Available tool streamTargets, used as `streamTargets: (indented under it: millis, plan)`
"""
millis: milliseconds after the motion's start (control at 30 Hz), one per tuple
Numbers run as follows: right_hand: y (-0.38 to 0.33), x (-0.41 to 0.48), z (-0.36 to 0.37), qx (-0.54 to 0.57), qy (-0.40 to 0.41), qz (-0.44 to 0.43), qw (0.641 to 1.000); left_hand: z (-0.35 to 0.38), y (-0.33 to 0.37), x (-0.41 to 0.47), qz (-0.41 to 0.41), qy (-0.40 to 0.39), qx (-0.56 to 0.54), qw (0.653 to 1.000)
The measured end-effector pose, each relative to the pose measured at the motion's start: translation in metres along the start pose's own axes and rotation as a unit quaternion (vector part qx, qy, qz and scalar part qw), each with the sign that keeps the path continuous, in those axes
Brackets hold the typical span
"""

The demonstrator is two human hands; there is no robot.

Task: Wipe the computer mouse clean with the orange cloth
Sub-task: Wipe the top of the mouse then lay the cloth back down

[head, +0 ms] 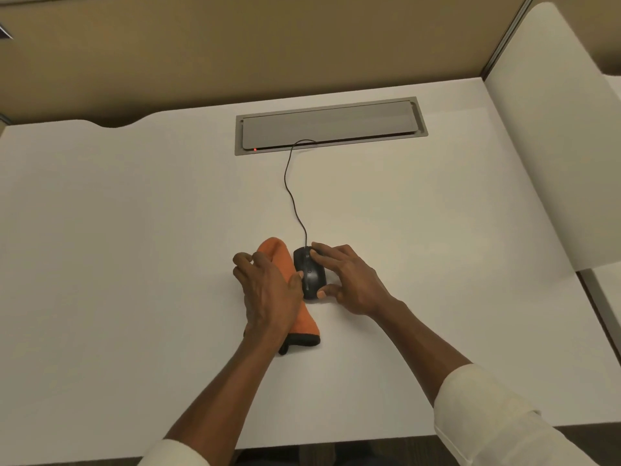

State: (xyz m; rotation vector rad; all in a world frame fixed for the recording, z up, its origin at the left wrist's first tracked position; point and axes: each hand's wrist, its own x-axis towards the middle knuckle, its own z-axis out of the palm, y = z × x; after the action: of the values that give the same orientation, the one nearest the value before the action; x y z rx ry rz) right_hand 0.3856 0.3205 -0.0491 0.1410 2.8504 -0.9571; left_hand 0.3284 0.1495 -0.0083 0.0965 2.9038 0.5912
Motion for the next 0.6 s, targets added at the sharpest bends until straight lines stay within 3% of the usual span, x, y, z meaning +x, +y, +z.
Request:
streamTargets:
  millis: [167, 600]
  plan:
    - [0.001, 0.0, 0.001, -0.001, -0.002, -0.004, 1.0, 0.002, -0.013, -0.01, -0.011, -0.025, -0.064, 0.998]
    - [0.005, 0.0, 0.004, 0.009, 0.003, -0.016, 1.0, 0.008, -0.018, -0.056, -0.023, 0.0, -0.115, 0.993]
